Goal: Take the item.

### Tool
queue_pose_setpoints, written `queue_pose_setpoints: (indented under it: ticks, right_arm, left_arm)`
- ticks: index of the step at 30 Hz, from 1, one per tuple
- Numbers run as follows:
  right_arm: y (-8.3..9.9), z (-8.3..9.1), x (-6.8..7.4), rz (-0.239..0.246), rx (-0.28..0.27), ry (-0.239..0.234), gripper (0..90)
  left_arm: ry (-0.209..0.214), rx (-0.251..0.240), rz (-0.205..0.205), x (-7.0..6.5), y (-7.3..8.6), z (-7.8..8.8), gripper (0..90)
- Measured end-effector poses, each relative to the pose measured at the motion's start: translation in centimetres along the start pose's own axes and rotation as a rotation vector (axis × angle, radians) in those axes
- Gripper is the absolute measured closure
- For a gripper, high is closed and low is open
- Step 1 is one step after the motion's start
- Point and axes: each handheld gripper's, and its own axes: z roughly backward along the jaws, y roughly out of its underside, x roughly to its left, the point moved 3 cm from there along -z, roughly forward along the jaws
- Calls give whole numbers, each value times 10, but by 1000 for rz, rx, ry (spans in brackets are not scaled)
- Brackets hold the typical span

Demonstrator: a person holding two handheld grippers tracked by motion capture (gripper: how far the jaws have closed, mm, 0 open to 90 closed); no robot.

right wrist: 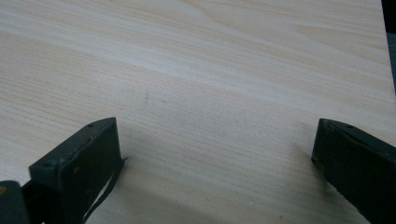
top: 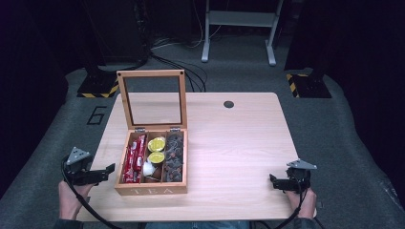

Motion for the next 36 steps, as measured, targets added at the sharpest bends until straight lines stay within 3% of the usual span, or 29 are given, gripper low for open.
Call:
queue_pose_setpoints:
  ticks: [14,18,19,24,32,36]
  right_arm:
    - [0,0,0,4,0,-1,9]
    - [0,0,0,3,-1,-2,11]
    - [0,0,0,3,-1,-2,11]
    - [0,0,0,4,-3,-2,13]
    - [0,1,0,3,-6,-1,20]
    - [0,1,1,3,-6,-1,20]
  left_arm:
    - [97,-6,-68,-34,-21,-6,40]
    - [136,-3,-78,-45,-25,-10,31]
    - [161,1,-96,-52,-28,-13,31]
    - [202,11,-127,-66,-33,-20,20]
    - [252,22,-173,-84,-39,-34,21]
    - [256,29,-173,-89,-40,-39,0]
